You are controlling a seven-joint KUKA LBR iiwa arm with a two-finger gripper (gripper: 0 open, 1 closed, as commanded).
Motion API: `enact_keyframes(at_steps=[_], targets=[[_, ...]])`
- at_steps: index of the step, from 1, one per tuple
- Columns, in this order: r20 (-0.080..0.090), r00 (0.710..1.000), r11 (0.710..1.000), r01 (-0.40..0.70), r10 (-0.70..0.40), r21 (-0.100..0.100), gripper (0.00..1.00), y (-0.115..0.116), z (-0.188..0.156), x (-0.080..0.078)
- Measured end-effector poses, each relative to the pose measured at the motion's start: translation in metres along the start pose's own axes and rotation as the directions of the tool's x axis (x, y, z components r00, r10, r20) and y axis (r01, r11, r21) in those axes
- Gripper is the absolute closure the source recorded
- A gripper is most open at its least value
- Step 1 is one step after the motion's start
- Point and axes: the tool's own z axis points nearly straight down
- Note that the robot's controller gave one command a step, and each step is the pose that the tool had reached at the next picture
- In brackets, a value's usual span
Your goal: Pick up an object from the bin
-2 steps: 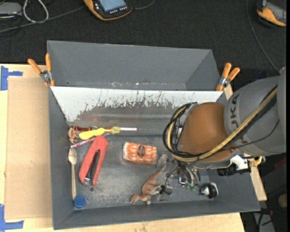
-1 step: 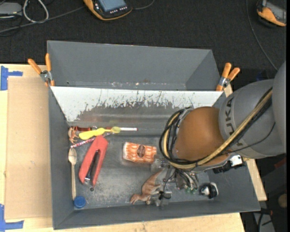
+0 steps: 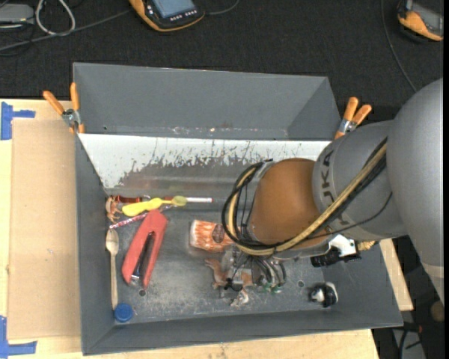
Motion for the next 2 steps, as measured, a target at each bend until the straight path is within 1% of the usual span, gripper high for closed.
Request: enact_keyframes(at_steps=[1,2], targets=[[0.000,1.000,1.000,-0.001,0.001,0.000,1.00,-0.0002,0.0000,0.0000],[-0.002,1.000,1.000,0.007,-0.007,0.000,1.00,-0.0086,-0.0053,-0.0045]])
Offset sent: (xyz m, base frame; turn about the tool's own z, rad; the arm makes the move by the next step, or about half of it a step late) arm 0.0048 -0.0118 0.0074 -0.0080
